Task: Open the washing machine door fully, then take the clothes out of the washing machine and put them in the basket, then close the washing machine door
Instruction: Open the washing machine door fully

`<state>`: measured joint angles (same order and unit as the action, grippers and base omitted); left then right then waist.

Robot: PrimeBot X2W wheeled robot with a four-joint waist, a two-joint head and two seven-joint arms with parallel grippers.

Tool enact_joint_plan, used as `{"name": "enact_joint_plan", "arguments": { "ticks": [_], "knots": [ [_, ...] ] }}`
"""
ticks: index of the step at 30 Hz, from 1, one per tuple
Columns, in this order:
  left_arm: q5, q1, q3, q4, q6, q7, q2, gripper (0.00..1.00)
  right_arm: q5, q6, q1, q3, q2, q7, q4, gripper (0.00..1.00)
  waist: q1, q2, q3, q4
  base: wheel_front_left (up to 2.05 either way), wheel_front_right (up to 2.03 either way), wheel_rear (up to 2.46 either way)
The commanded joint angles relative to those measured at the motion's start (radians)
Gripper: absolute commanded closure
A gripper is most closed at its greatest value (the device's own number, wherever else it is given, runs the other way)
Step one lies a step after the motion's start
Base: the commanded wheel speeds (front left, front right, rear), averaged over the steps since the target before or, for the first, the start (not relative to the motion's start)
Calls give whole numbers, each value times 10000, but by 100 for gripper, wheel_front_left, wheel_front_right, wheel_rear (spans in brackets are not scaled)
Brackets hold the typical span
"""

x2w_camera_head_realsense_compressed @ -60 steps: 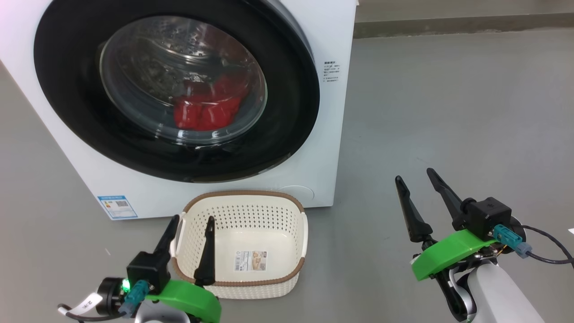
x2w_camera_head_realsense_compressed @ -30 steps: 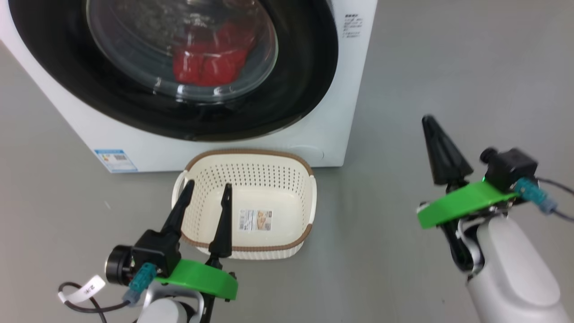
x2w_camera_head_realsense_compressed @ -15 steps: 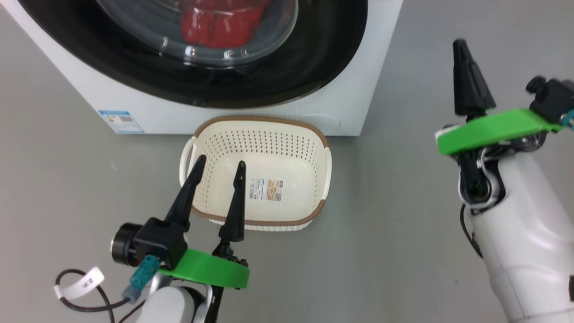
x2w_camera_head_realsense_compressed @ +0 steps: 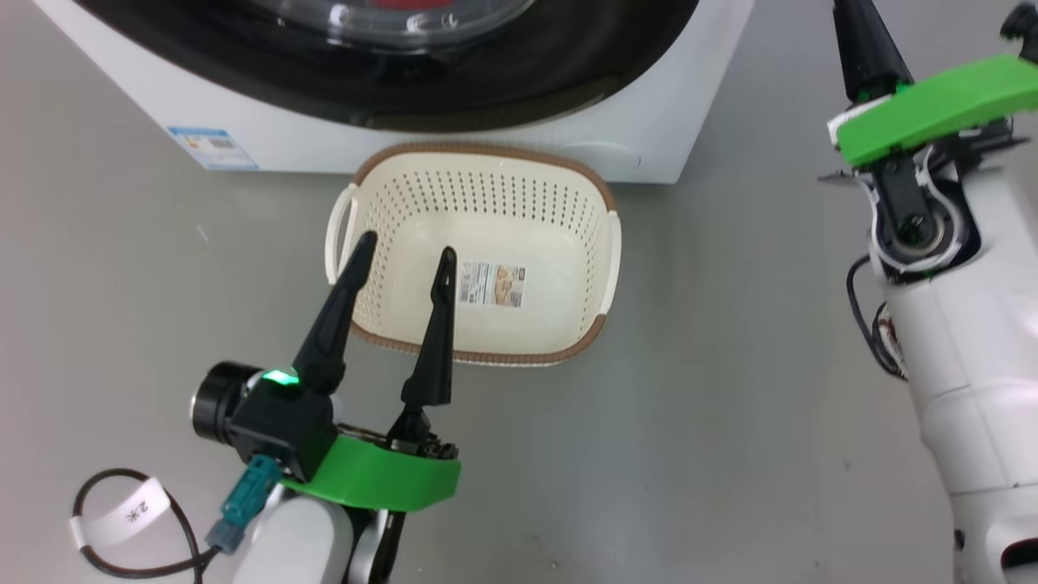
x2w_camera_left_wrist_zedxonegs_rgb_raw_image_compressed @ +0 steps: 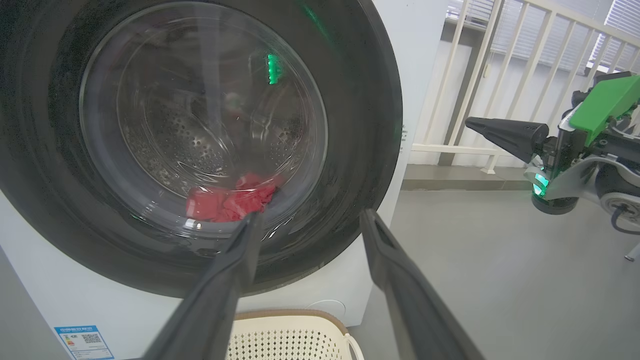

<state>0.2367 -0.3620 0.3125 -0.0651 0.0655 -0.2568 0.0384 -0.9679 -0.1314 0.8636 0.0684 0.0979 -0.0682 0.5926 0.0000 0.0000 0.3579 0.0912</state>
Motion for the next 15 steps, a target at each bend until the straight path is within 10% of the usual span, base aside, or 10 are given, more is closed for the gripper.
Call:
{"name": "enact_joint_plan", "arguments": {
  "ticks": [1,15],
  "knots": [
    [-217,-216,-337,392,89,-49,121,0,-598,7,395,293,-6,436,-457,100,0,0,396,127,0,0,0],
    [-257,-392,-395,760,95,-49,119,0,-3783,7,1862,147,890,3038,-126,100,0,0,1151,608,0,0,0]
  ]
}}
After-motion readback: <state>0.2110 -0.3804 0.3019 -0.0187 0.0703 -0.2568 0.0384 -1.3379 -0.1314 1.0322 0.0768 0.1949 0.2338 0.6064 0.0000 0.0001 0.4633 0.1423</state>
